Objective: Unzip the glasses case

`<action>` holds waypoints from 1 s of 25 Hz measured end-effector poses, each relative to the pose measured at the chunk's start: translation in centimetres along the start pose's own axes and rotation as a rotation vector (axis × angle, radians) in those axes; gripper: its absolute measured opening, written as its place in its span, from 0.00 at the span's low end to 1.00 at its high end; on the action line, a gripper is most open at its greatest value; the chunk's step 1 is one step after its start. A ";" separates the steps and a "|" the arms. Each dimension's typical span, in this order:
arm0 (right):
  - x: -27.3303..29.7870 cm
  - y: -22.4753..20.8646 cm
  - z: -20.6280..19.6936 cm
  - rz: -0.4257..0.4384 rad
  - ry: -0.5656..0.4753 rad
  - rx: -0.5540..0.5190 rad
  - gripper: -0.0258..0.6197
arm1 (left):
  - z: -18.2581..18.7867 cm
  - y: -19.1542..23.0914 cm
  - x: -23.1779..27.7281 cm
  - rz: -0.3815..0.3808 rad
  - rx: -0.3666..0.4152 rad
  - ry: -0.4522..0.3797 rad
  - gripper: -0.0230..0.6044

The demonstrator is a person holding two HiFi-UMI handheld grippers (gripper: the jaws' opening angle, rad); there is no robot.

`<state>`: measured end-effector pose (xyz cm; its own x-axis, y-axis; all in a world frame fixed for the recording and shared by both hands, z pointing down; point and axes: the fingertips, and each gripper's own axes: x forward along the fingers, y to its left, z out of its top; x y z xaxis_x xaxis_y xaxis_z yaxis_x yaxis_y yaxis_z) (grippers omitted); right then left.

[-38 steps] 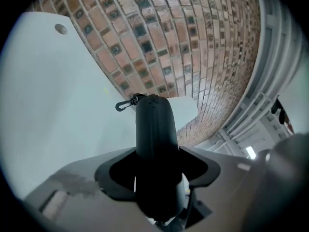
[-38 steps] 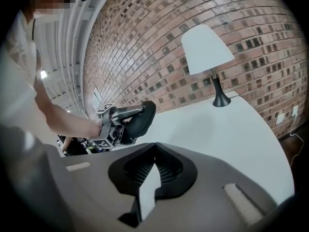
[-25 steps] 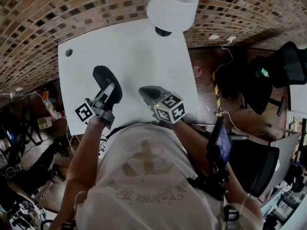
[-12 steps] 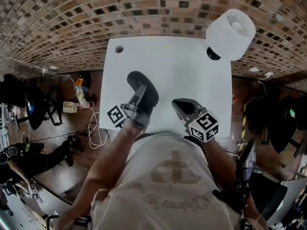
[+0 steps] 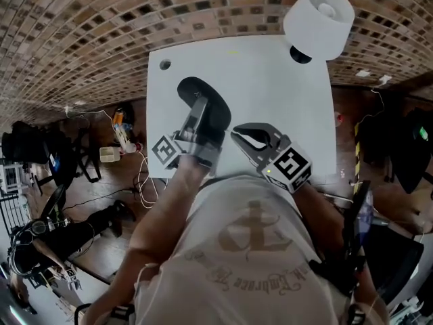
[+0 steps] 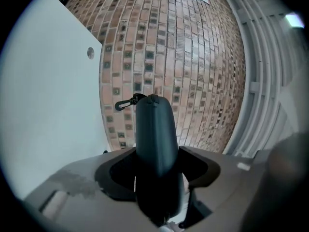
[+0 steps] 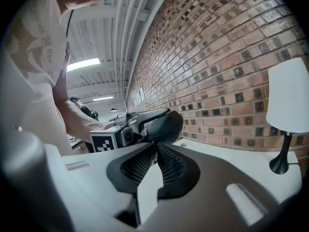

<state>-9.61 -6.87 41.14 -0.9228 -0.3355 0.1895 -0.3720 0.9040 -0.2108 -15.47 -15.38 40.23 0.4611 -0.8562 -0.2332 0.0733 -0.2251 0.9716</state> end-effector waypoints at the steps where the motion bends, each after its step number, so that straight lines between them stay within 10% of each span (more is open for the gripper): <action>1: -0.1 -0.1 0.1 -0.006 -0.004 -0.001 0.10 | -0.2 -0.2 0.2 -0.002 0.001 0.006 0.47; 25: -0.8 -1.0 -0.7 -0.063 0.032 -0.016 0.06 | -2.3 -0.5 2.3 0.059 0.120 0.109 0.47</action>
<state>-8.47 -7.30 41.92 -0.8936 -0.3840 0.2324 -0.4278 0.8853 -0.1821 -12.39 -16.17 39.26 0.5550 -0.8156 -0.1634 -0.0597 -0.2350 0.9702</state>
